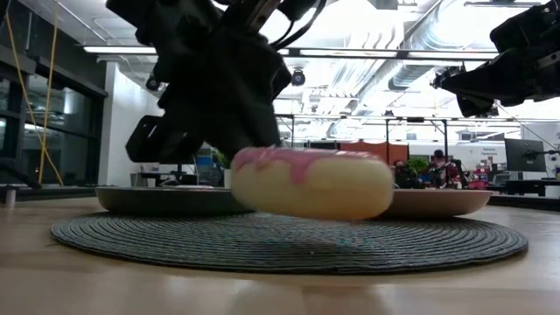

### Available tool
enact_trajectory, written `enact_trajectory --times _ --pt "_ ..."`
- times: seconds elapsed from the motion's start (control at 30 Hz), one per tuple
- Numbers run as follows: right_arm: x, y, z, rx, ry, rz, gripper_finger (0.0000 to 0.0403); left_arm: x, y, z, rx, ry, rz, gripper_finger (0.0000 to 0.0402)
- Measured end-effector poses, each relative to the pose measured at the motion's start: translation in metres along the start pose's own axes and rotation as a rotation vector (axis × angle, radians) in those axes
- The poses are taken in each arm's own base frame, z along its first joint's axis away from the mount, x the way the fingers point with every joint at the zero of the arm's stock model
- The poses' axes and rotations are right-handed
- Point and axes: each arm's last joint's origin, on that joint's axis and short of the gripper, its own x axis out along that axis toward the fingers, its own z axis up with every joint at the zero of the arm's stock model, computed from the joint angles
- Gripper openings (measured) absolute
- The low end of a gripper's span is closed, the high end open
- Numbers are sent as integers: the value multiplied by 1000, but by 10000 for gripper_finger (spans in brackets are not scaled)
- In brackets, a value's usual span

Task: Pick & Place donuts
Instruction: Put the big pink donut on the pink plate

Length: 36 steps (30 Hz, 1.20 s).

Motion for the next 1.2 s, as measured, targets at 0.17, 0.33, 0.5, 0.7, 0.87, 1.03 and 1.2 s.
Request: enact_trajectory --times 0.17,0.33,0.5,0.7,0.87,1.03,1.2 --pt "0 0 0 0 0 0 0 -1 -9 5 4 -30 -94 46" --pt "0 0 0 0 0 0 0 -6 -16 22 -10 -66 -138 46" --pt "0 0 0 0 0 0 0 -17 -26 51 -13 -124 -166 46" --pt "0 0 0 0 0 0 0 -35 -29 91 -31 -215 -109 46" --pt "0 0 0 0 0 0 0 -46 -19 121 -73 -309 -55 46" --pt "0 0 0 0 0 0 0 -53 -1 141 -132 -348 25 46" --pt "0 0 0 0 0 0 0 -56 17 155 -202 -396 85 46"
